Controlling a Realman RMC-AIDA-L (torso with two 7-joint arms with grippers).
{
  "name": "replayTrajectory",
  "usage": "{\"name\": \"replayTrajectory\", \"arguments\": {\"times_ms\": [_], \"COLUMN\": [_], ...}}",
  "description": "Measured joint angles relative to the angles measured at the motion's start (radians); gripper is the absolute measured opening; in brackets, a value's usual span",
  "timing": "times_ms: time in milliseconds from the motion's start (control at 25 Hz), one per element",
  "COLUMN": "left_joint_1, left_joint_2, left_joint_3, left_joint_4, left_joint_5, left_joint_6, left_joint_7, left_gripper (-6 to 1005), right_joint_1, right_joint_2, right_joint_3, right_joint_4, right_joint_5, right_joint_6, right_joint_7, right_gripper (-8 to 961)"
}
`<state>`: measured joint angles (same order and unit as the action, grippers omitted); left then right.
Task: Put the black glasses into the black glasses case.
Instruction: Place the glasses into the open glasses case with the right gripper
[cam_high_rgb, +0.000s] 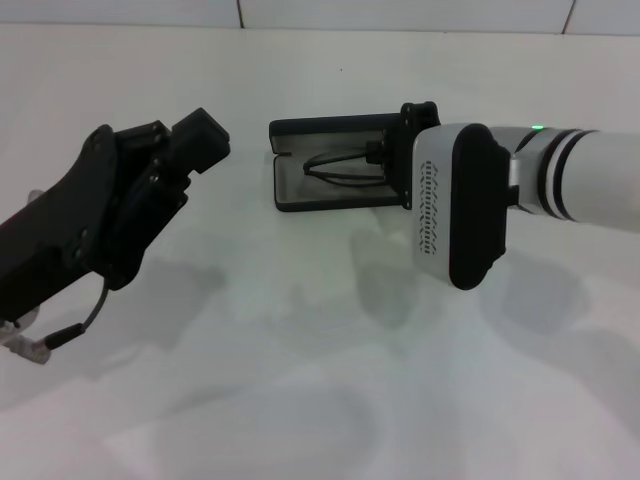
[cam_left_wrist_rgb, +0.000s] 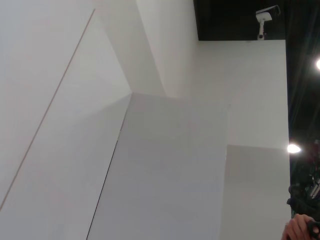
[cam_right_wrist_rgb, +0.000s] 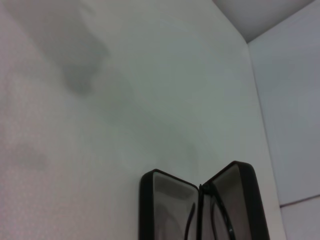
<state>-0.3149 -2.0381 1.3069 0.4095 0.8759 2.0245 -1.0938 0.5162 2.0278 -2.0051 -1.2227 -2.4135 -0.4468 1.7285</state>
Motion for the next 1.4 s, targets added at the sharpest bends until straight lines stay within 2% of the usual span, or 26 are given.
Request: {"name": "replayTrajectory", "arguments": {"times_ms": [320,760,1400], "left_joint_1": [0.0,0.001,-0.001], "left_joint_2": [-0.005,-0.01,-0.011], "left_joint_3": [0.0,0.0,0.004], "left_joint_4": [0.0,0.0,-0.009], "left_joint_5": [0.005,0.008,0.009], "left_joint_6": [0.0,0.0,0.0], "left_joint_7": [0.0,0.0,0.004], "left_gripper": [47,48,48], "right_joint_1": [0.015,0.024,0.044], "right_joint_2": [0.0,0.0,0.0], "right_joint_3": [-0.07,-0.114,-0.125], "right_joint_4": [0.085,0.148,0.188], "right_joint_5": [0.007,0.012,0.039], "right_joint_6": [0.136,0.248,0.275], "right_joint_7": [0.0,0.0,0.002], "right_gripper": [72,74,76]}}
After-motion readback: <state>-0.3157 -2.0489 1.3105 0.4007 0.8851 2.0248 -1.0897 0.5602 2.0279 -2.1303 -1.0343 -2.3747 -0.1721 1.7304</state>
